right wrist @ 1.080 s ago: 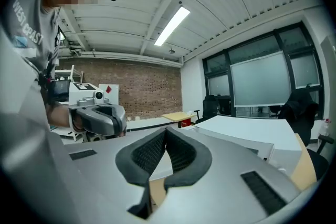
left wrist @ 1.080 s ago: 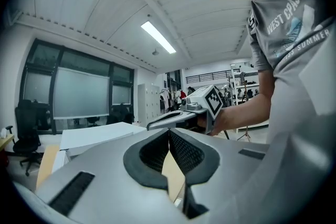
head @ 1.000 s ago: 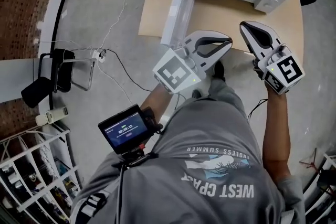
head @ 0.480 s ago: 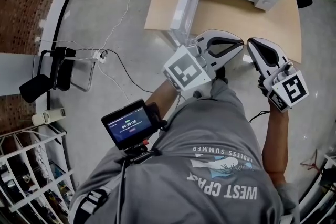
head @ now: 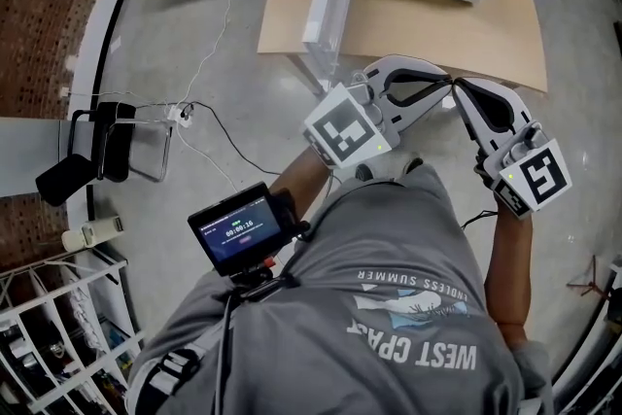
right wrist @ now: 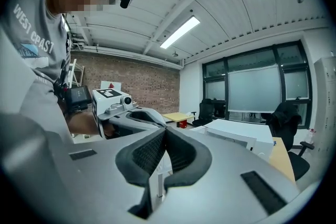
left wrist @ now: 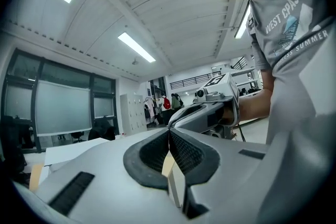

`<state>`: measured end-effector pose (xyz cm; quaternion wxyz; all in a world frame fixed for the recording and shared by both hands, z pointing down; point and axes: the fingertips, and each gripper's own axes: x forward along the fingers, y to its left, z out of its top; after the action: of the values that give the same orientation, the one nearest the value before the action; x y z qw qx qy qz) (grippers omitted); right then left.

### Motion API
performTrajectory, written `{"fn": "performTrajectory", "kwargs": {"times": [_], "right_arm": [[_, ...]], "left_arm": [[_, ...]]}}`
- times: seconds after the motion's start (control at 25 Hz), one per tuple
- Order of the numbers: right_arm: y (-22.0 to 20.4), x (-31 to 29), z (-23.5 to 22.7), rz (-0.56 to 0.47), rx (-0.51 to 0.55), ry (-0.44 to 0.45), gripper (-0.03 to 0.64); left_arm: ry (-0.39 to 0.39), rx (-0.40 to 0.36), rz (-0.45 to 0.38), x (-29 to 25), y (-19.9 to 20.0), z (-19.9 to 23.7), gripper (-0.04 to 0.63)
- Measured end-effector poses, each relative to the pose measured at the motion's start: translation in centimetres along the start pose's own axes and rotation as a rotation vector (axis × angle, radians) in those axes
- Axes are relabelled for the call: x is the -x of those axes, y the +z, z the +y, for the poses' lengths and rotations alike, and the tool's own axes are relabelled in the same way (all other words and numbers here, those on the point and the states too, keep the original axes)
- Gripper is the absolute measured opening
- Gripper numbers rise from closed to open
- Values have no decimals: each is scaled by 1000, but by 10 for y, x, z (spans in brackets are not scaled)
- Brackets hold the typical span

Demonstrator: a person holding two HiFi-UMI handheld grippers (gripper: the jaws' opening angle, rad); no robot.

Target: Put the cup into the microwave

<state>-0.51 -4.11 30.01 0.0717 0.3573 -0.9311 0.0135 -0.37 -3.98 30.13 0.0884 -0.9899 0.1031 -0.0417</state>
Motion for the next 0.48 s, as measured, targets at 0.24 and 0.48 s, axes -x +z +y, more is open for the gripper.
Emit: {"fn": "performTrajectory", "kwargs": {"times": [0.24,0.48], "right_arm": [[-8,52,9,4,-20,-41,18],[-10,88,2,17,-37,-83,18]], "left_arm": [[-23,10,-13,-19,16,-44,21],[-27,35,-6,-37,22,-65,21]]}}
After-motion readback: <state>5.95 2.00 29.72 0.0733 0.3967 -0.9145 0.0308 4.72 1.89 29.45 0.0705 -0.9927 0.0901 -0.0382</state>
